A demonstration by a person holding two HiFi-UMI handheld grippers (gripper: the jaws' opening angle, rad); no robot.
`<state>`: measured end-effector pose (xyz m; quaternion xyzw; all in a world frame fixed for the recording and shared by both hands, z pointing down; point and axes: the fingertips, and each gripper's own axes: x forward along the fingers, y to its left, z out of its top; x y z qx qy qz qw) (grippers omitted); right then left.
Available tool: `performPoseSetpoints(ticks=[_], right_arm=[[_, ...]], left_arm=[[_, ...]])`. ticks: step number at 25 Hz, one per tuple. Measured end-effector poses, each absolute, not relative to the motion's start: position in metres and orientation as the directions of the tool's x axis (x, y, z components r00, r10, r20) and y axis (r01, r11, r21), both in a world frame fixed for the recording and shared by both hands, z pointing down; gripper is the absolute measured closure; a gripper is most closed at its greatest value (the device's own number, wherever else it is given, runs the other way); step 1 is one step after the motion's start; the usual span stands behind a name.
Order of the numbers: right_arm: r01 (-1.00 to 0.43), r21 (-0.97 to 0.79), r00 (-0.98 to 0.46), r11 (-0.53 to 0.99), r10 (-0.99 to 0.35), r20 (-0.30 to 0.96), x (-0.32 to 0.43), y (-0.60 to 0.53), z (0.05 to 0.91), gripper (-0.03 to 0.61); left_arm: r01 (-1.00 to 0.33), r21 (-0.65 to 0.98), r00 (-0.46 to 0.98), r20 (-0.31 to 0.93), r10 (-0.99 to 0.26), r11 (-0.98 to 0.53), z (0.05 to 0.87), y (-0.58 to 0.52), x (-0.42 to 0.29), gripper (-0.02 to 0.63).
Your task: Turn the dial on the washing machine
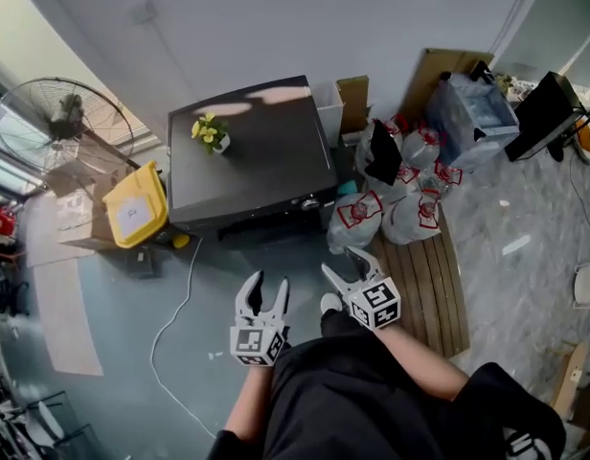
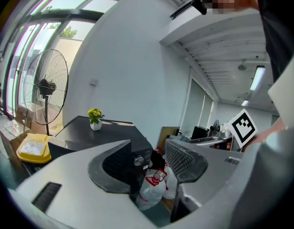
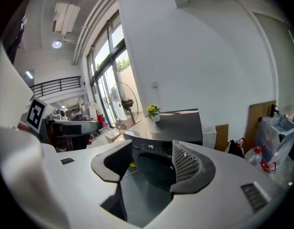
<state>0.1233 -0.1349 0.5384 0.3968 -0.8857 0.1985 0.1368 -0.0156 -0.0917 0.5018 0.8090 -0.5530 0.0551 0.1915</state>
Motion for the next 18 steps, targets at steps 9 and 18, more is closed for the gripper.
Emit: performPoseSetpoints(ticks=[9, 18], right_arm=[[-0.719, -0.269, -0.687, 0.641, -0.596, 0.417, 0.116, -0.166, 0.559, 0.348], [-0.746, -0.251, -0.649, 0.617, -0.591, 0.478, 0.105, -0.186, 0.587, 0.348]], left_arm=[[-0.944, 0.228, 0.304, 0.312, -0.900, -0.240, 0.505, -0.102, -0.017, 0.411], [-0.937, 0.263, 0.307, 0.314, -0.898, -0.229, 0.524, -0.102, -0.030, 0.411]])
